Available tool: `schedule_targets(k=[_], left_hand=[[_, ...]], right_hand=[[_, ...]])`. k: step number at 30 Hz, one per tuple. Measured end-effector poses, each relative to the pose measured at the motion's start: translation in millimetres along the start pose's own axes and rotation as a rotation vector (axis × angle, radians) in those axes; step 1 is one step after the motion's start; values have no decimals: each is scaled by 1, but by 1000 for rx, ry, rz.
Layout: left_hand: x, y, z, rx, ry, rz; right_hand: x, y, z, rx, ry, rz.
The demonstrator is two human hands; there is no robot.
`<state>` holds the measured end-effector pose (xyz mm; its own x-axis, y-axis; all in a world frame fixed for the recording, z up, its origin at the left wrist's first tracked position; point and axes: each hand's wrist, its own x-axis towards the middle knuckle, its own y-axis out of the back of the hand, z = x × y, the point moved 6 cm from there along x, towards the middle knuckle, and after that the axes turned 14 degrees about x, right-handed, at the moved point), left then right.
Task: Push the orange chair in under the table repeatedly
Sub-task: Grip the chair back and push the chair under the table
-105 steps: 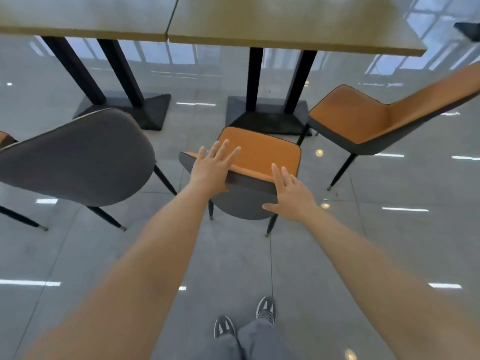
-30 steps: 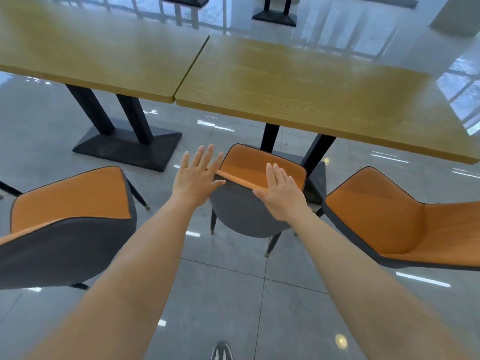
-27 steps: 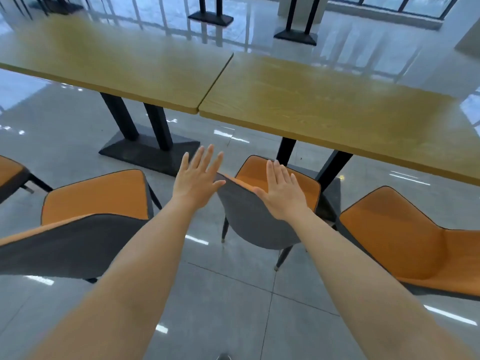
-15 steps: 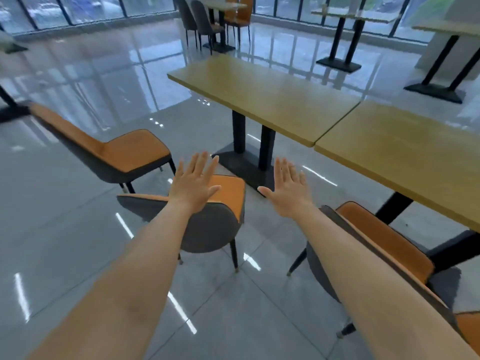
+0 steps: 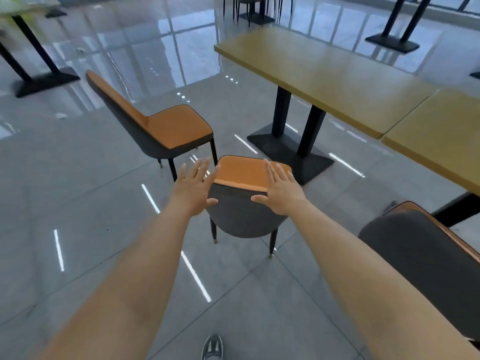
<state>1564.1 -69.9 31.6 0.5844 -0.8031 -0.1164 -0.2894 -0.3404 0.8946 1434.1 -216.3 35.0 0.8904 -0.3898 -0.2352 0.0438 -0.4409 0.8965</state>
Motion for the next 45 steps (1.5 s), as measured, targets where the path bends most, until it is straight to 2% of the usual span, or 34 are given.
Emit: schedule_targets(k=[7, 12, 17, 24, 30, 36, 41, 45], left_hand=[[41, -42, -4, 32, -142, -10], [65, -60, 2, -36, -253, 21], [79, -57, 10, -119, -349, 75], [88, -49, 22, -213, -387, 171], [116, -30, 19, -261, -347, 236], [130, 1, 33, -269, -333, 376], [132, 7, 78, -277, -382, 392], [158, 19, 107, -307, -400, 435]], right_hand=[[30, -49, 3, 73, -77, -30], [46, -60, 11, 0, -44, 139], [57, -54, 23, -108, -141, 234], [58, -38, 33, -80, -10, 313], [88, -16, 55, -135, -5, 244], [99, 4, 78, -143, -7, 211], [84, 2, 118, -193, -103, 114], [83, 13, 155, -170, -196, 135]])
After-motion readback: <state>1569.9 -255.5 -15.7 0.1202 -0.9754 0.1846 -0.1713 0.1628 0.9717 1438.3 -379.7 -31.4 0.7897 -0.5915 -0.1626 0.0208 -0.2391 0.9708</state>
